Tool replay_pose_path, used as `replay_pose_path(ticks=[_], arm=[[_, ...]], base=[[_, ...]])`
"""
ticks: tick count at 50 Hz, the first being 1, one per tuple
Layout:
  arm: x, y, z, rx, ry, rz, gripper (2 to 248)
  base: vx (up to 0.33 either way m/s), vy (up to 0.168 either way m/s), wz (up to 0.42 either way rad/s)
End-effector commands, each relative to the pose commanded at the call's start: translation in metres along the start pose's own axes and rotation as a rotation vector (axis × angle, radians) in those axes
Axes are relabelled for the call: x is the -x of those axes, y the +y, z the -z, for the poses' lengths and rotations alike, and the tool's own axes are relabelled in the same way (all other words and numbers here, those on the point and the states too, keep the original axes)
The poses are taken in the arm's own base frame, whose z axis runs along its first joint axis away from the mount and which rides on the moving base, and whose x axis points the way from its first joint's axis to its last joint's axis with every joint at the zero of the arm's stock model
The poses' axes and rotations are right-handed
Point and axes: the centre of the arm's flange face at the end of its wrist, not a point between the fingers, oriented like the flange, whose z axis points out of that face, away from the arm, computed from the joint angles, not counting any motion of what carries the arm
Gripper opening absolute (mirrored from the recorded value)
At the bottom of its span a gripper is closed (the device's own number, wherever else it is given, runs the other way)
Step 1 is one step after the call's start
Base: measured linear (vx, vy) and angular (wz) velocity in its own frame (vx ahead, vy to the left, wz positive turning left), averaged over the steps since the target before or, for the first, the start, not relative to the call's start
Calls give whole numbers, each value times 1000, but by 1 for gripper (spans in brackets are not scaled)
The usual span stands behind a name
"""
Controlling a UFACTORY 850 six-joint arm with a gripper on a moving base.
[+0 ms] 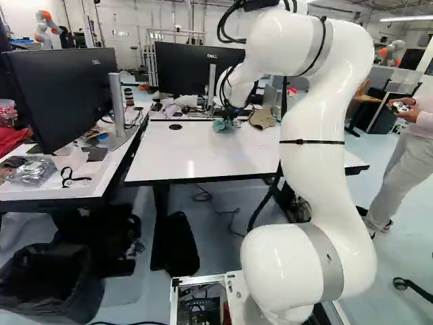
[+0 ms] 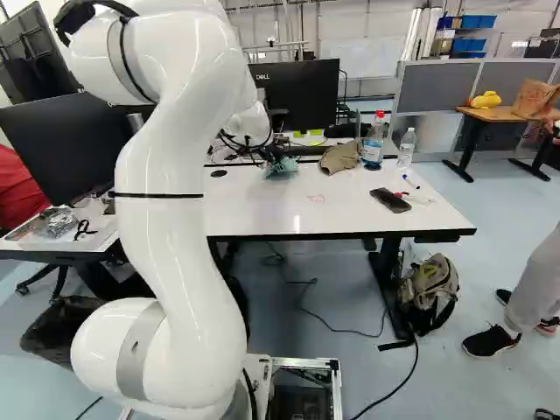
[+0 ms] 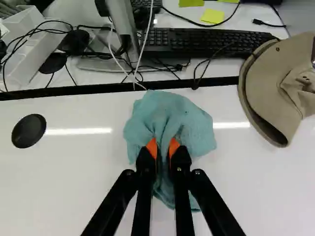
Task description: Clean the table with the green towel
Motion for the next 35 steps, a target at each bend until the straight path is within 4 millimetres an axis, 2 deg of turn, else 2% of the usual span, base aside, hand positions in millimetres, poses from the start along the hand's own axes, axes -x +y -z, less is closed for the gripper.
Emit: replay_pose_path(ticks=[19, 35], arm=[[21, -22, 23, -23, -22, 25, 46], [41, -26, 45, -28, -40, 32, 46]], base=[[0, 0, 0], [0, 0, 0]])
